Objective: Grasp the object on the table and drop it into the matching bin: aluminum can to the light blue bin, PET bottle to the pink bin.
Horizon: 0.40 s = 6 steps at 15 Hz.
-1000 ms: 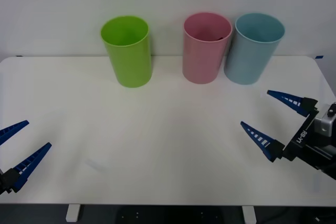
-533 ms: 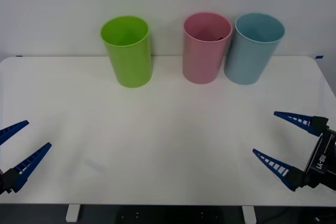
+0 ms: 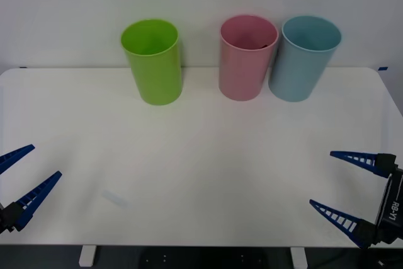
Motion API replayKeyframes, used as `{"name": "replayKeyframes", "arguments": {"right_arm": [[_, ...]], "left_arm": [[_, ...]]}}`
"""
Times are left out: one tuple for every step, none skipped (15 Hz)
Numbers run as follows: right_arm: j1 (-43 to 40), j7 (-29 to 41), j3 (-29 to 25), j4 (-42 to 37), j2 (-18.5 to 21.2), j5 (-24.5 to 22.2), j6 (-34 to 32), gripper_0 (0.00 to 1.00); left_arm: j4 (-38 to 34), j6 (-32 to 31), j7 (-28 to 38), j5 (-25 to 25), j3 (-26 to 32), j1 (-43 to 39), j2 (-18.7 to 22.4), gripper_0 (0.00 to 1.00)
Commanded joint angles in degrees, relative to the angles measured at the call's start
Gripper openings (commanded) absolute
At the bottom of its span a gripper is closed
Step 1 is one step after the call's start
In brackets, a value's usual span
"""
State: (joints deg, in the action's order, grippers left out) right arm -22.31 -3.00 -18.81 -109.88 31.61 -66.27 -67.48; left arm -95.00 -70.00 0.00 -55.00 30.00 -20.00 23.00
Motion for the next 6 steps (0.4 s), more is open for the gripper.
{"name": "replayKeyframes", "arguments": {"right_arm": [[-0.10,-0.08,0.18,0.01,0.03,-0.70,-0.81,1.00],[-0.19,0.01,0.71,0.01,-0.06,-0.70,-0.81,1.00],[-0.19,0.01,0.88,0.01,-0.06,-0.70,-0.64,1.00],[-0.19,0.01,0.88,0.01,-0.06,-0.70,-0.64,1.00],[-0.19,0.01,0.88,0.01,-0.06,-0.70,-0.64,1.00],[-0.19,0.01,0.88,0.01,-0.06,-0.70,-0.64,1.00]], "left_arm": [[0.00,0.00,0.00,0.00,0.00,0.00,0.00,1.00],[0.00,0.00,0.00,0.00,0.00,0.00,0.00,1.00],[0.00,0.00,0.00,0.00,0.00,0.00,0.00,1.00],[0.00,0.00,0.00,0.00,0.00,0.00,0.00,1.00],[0.00,0.00,0.00,0.00,0.00,0.00,0.00,1.00],[0.00,0.00,0.00,0.00,0.00,0.00,0.00,1.00]]}}
